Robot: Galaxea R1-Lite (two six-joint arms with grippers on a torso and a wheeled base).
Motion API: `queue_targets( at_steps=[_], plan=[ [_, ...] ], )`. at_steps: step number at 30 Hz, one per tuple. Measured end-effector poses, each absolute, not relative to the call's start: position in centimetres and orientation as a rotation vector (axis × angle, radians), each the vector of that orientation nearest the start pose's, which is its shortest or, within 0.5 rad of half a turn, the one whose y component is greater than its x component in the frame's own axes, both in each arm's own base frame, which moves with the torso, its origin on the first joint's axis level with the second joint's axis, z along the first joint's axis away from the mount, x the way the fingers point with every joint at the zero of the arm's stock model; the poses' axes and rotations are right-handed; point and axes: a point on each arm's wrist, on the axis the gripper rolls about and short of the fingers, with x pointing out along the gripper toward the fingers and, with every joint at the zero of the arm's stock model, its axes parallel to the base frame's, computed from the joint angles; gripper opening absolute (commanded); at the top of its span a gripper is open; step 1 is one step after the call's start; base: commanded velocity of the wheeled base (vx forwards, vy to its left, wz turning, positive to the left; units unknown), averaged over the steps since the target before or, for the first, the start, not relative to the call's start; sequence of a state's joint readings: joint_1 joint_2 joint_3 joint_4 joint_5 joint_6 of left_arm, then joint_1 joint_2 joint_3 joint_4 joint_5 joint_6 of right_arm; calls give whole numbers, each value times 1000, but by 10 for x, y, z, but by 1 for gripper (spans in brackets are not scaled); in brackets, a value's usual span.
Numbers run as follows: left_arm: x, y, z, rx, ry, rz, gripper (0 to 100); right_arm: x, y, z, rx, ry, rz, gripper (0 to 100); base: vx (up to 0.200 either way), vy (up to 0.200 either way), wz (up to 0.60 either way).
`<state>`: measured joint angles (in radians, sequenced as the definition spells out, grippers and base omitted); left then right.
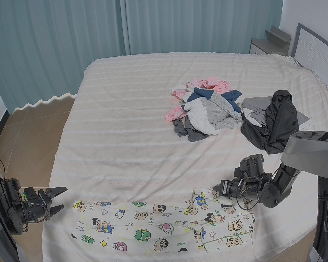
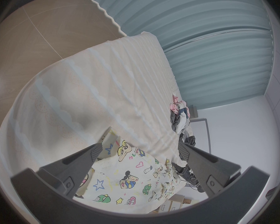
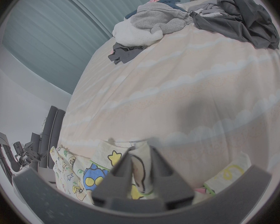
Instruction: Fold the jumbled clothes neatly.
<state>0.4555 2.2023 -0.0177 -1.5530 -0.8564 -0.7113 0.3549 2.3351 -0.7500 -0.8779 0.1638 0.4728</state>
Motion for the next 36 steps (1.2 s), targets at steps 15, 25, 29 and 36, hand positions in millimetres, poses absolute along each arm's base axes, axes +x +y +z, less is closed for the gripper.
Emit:
queue_targets(
  at_steps=[15,25,29,36],
  plan=[
    [200,79,0,-1074,634,-194,100,332,126,-10,395,693,352,0,0,0,0],
    [200,79,0,-1073,635,-195,100,315,125,20,411,588,421,0,0,0,0],
    [200,79,0,-1074,635,-194,100,306,125,28,414,569,446,0,0,0,0],
    [200,79,0,-1074,635,-194,100,282,123,42,412,566,483,0,0,0,0]
  ],
)
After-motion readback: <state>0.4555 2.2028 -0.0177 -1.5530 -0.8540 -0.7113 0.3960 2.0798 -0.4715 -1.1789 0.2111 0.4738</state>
